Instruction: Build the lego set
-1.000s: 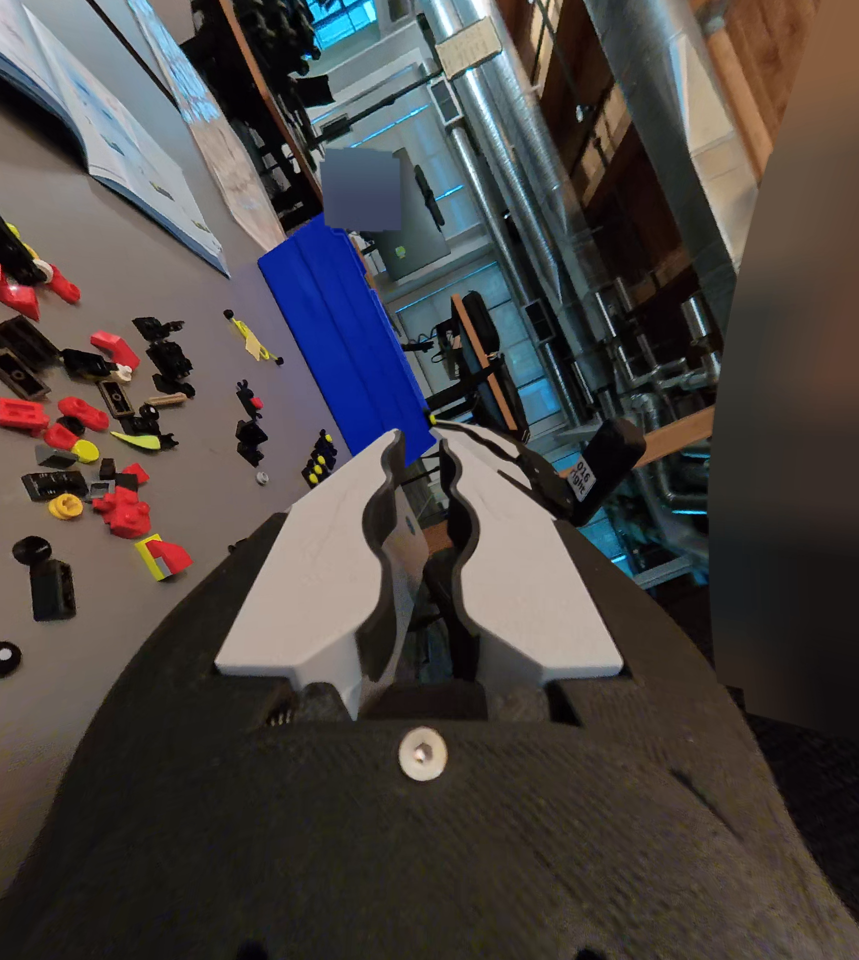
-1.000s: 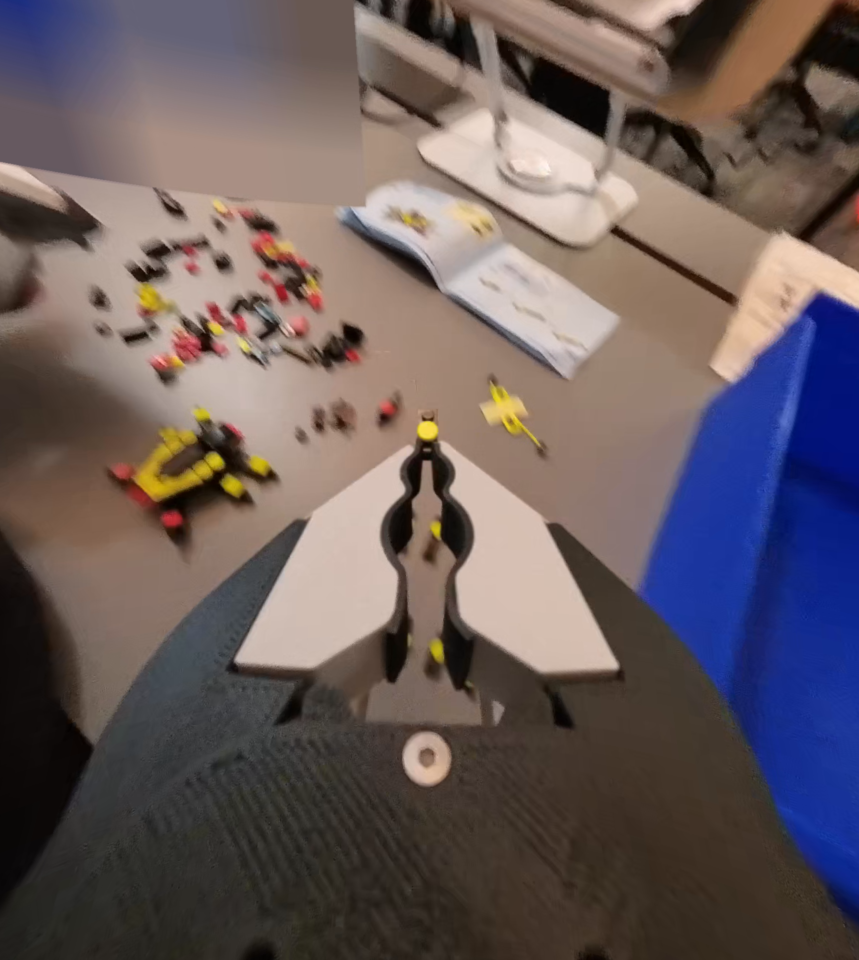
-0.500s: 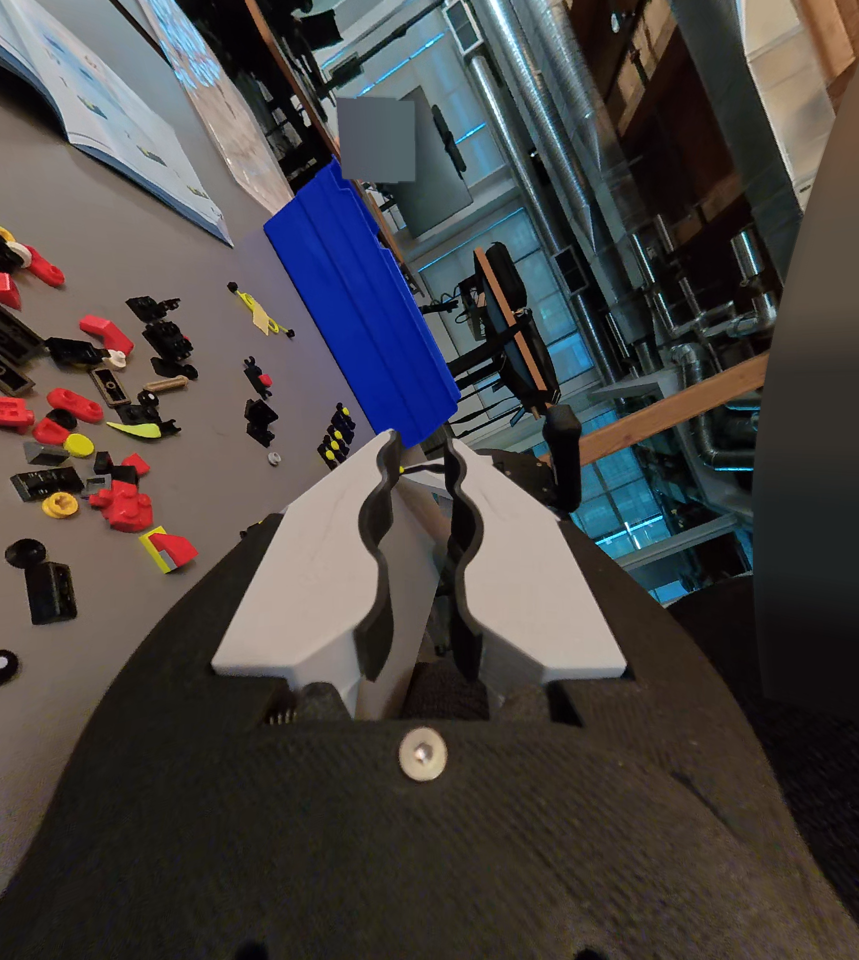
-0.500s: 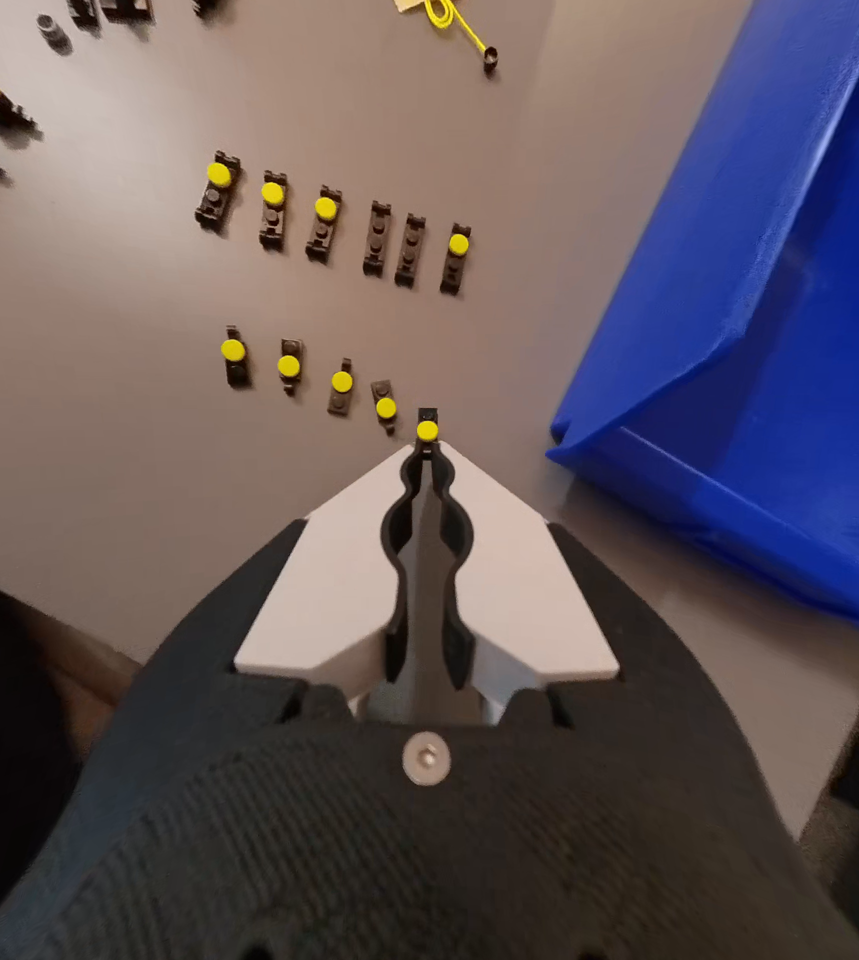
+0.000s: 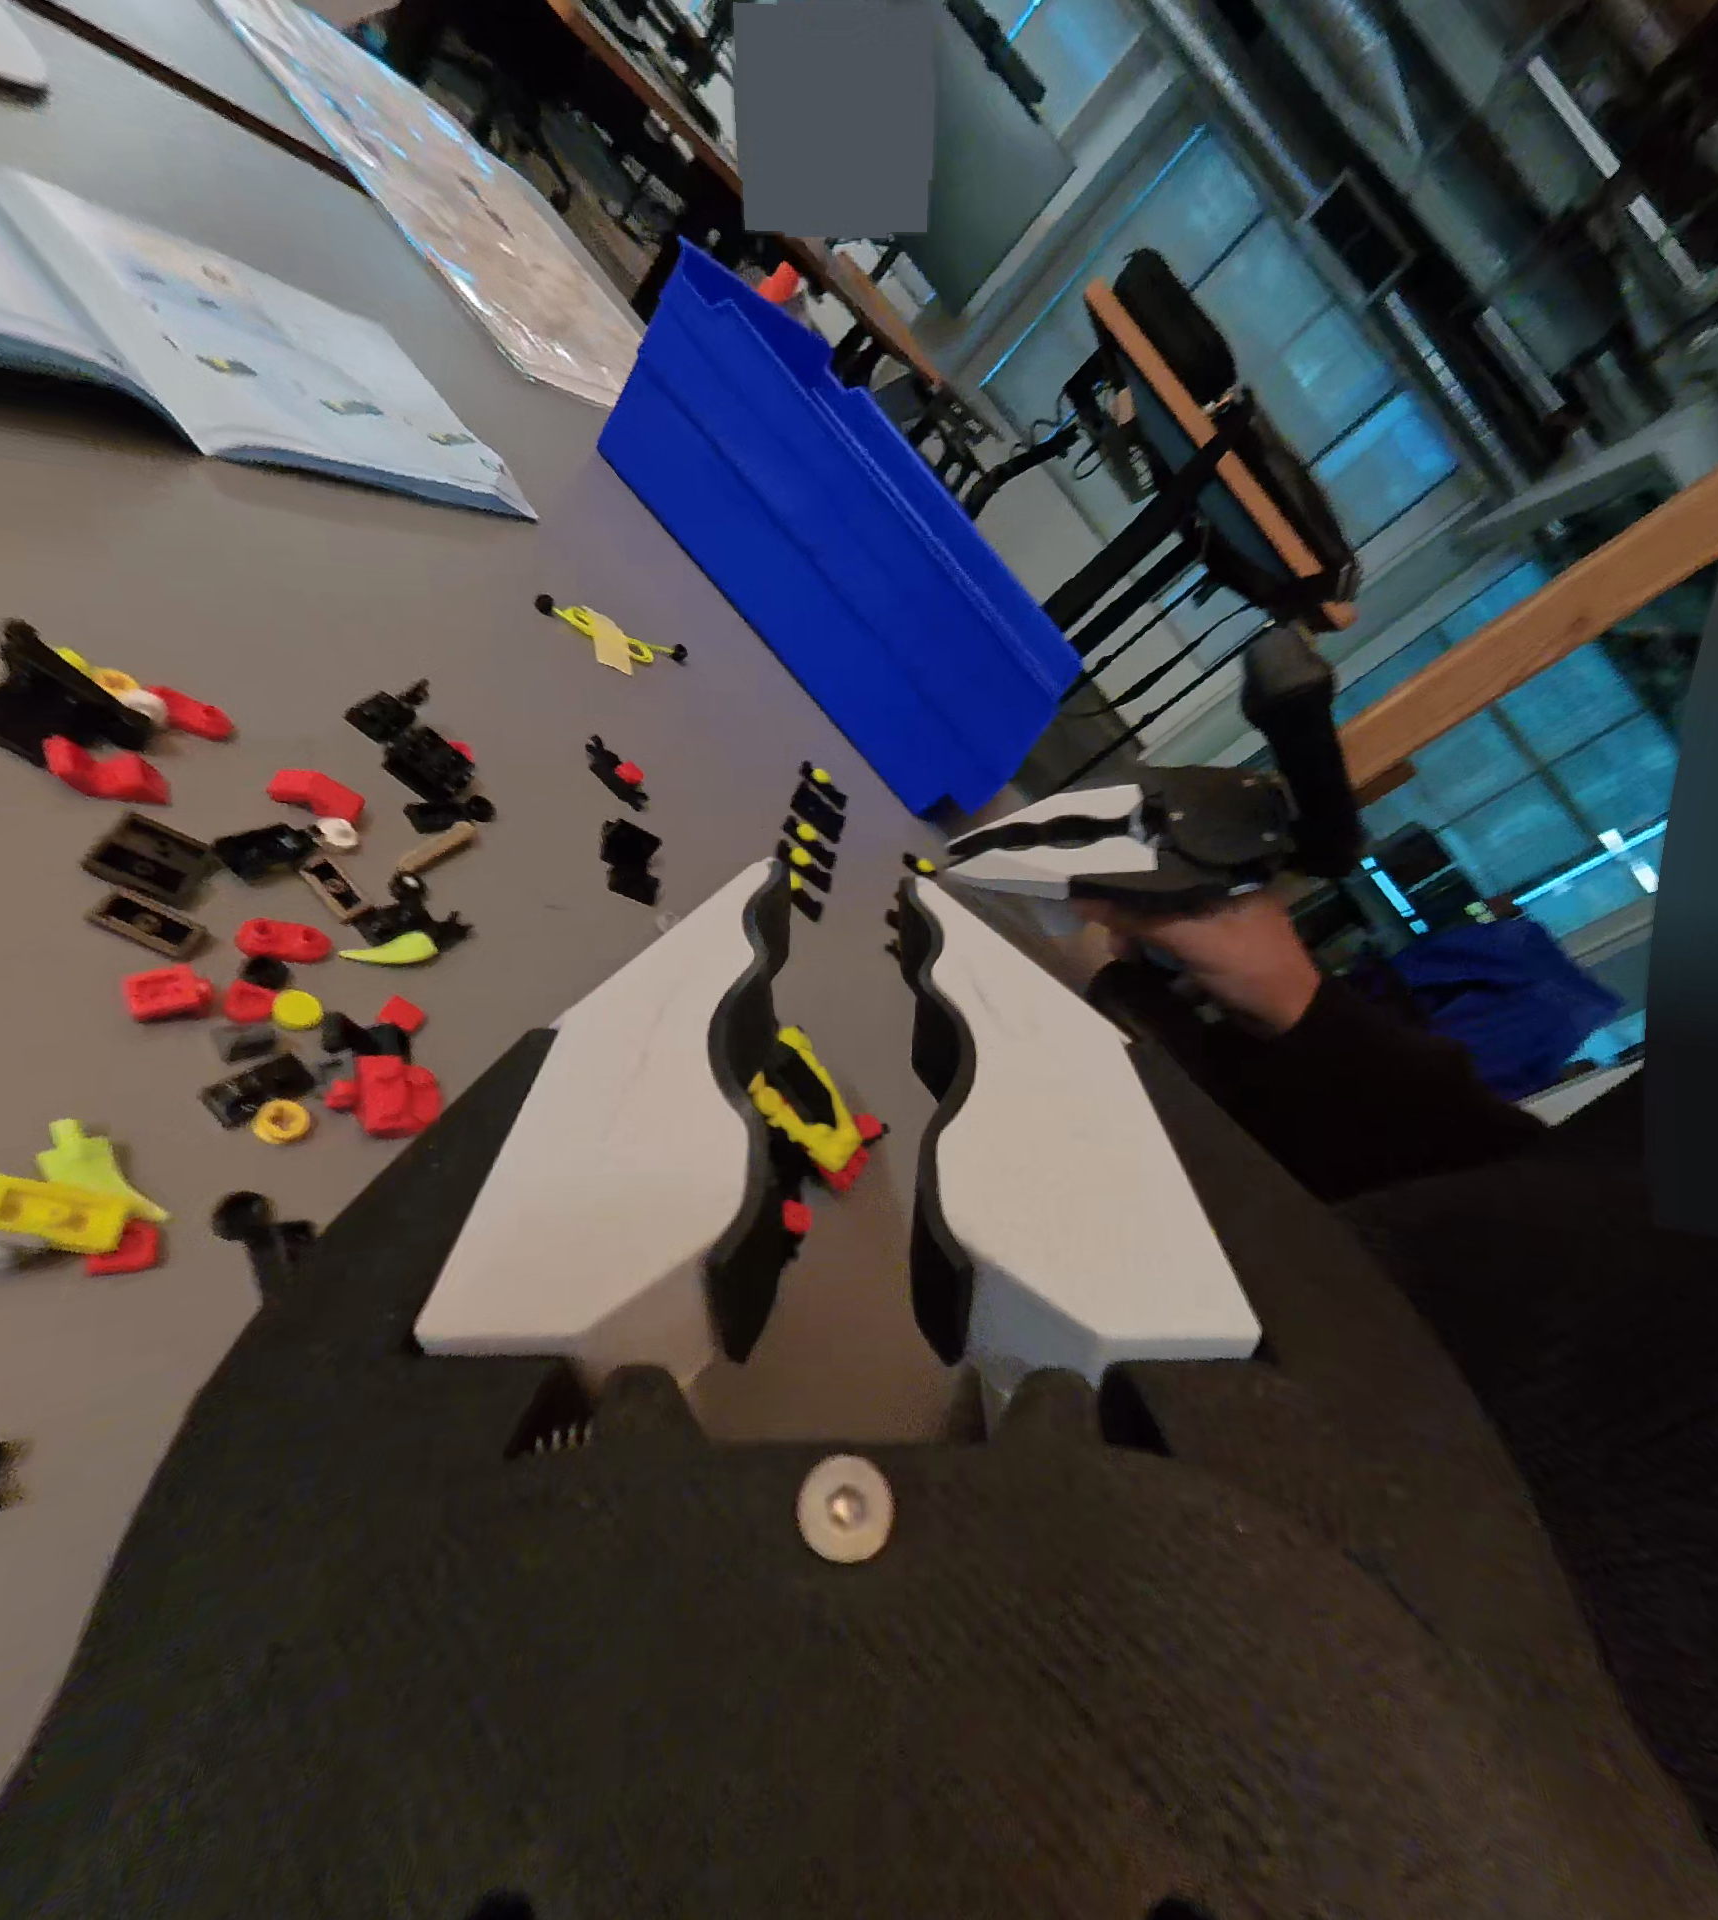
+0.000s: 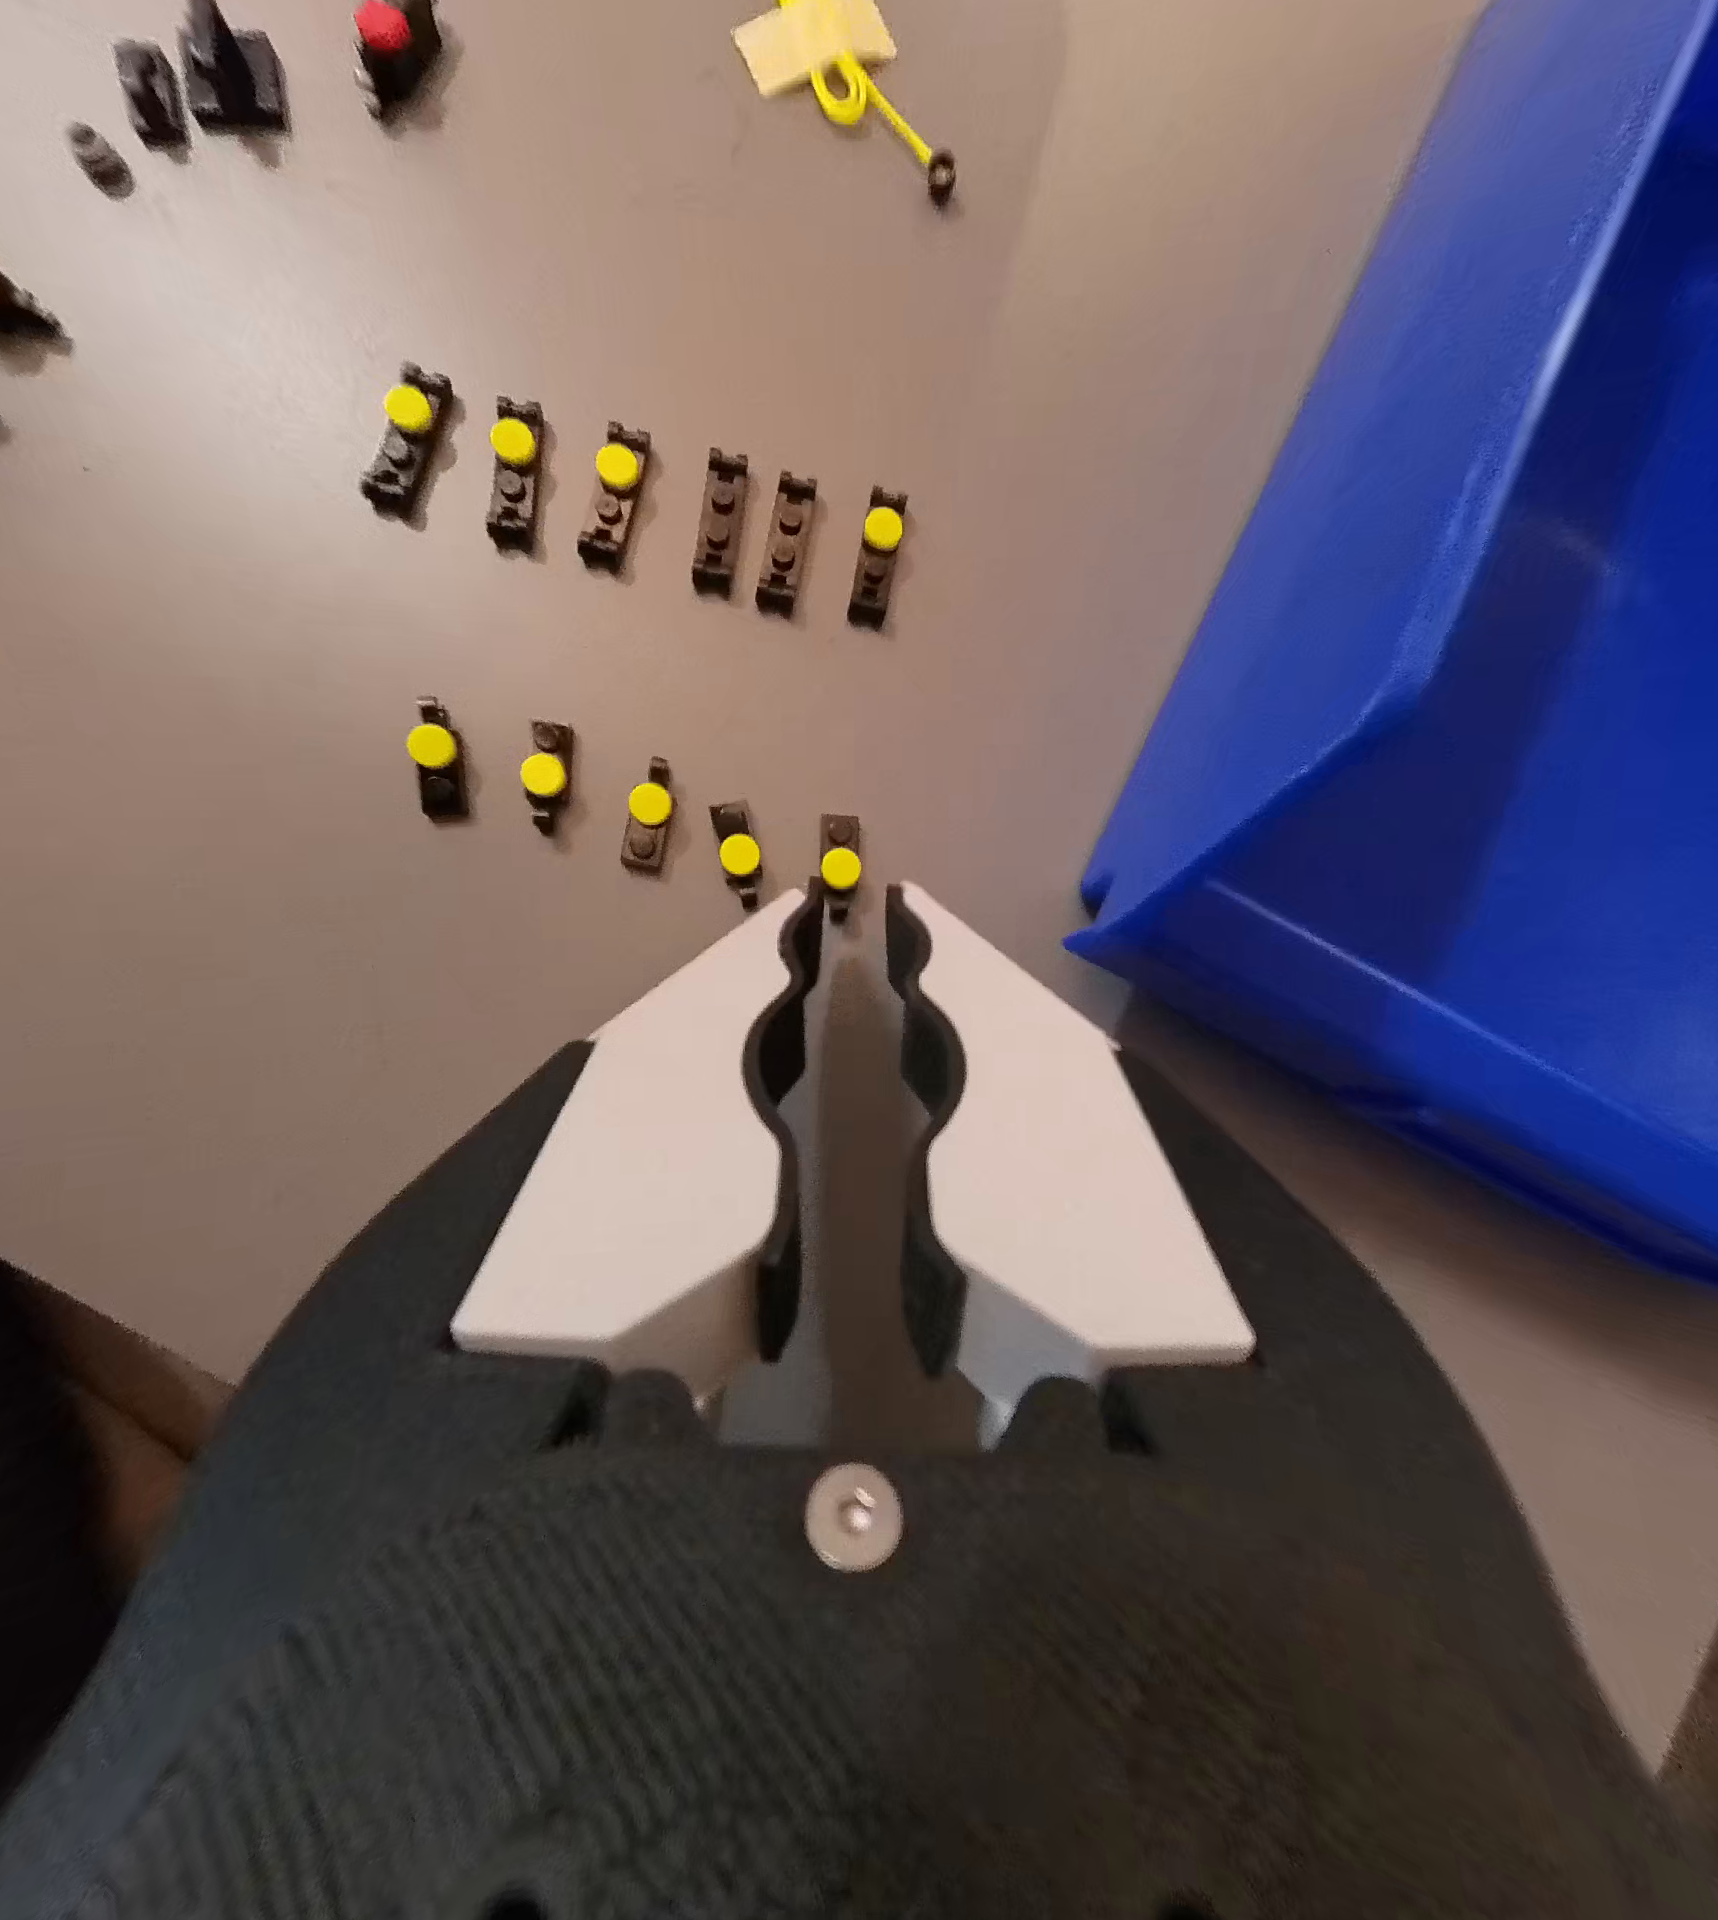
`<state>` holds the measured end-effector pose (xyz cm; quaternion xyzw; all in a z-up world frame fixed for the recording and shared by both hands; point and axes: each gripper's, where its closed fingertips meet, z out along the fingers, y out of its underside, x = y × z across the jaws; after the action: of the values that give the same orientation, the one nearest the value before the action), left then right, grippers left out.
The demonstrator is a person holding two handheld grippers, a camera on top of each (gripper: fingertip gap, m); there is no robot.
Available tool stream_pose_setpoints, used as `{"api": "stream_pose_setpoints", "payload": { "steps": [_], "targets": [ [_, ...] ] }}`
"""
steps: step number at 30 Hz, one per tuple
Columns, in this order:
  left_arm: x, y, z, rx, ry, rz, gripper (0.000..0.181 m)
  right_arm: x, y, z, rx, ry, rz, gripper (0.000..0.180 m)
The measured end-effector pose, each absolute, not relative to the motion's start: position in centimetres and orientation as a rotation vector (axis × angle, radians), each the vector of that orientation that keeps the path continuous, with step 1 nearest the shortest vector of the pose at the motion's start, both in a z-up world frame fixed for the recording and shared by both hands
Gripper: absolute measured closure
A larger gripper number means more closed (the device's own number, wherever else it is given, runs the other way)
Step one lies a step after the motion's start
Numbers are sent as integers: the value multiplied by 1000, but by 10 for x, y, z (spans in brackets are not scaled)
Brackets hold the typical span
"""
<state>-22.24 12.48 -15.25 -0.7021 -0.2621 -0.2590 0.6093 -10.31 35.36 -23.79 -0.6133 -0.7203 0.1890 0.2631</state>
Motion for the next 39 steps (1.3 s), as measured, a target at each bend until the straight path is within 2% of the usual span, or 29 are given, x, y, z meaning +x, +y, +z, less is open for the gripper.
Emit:
{"api": "stream_pose_setpoints", "payload": {
  "steps": [1,7,11,13,17,25,28,31,34,39],
  "targets": [
    [-226,125,-152,-1643,-590,-556,161,-105,352,-232,-1642,-1934,532,169],
    [-279,125,-183,-1979,-438,-150,143,-141,314,-181,-1420,-1821,888,171],
    [-312,118,-215,-2239,-221,144,144,-158,286,-178,-1318,-1833,1043,173],
    [-326,116,-224,-2300,-174,240,152,-158,278,-183,-1301,-1886,1045,173],
    [-314,129,-226,-2290,-82,153,163,-156,274,-183,-1244,-1905,1030,176],
    [-310,141,-250,-2420,-28,83,166,-157,272,-177,-1260,-1877,1135,177],
    [-310,141,-250,-2420,-52,51,175,-157,273,-173,-1270,-1852,1163,177],
    [-312,141,-242,-2387,-83,48,175,-158,270,-168,-1275,-1831,1211,177],
    [-295,149,-218,-2263,-176,-177,175,-160,254,-161,-1239,-1833,1295,175],
    [-219,155,-151,-1892,-282,-1112,175,-156,203,-142,-935,-1946,1431,167]
  ]
}}
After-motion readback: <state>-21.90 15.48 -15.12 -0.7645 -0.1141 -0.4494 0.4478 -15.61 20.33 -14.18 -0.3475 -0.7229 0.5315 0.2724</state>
